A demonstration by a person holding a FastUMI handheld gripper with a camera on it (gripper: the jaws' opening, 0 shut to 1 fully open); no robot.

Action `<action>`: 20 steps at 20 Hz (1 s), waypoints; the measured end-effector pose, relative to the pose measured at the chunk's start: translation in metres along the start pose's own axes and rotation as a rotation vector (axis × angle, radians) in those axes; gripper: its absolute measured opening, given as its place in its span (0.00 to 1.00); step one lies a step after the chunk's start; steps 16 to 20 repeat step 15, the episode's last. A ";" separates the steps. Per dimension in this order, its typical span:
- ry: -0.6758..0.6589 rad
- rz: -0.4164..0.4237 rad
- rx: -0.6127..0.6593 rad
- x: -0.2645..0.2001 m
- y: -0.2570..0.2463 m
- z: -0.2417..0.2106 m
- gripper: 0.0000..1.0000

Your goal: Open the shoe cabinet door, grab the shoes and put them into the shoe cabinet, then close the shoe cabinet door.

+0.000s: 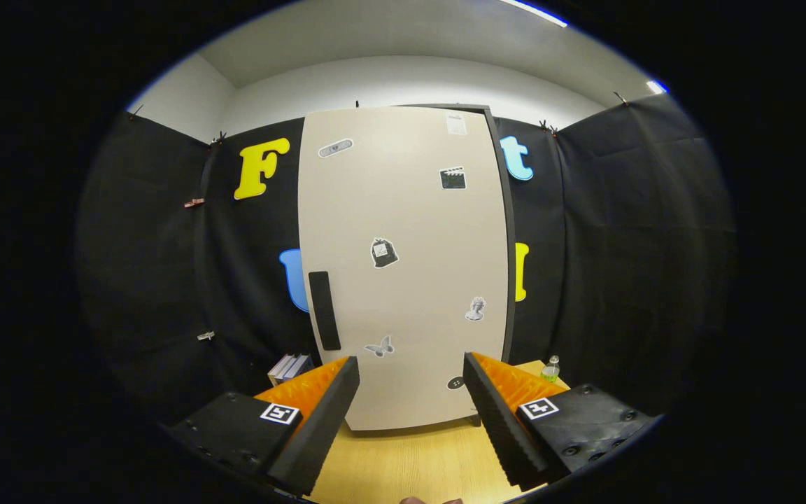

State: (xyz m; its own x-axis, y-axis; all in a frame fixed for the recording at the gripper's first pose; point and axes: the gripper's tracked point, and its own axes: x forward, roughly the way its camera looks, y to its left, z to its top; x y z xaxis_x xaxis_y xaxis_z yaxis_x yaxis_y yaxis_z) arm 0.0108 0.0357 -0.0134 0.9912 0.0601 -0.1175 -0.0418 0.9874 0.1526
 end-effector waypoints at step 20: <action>-0.074 -0.094 -0.050 0.004 -0.023 0.007 0.98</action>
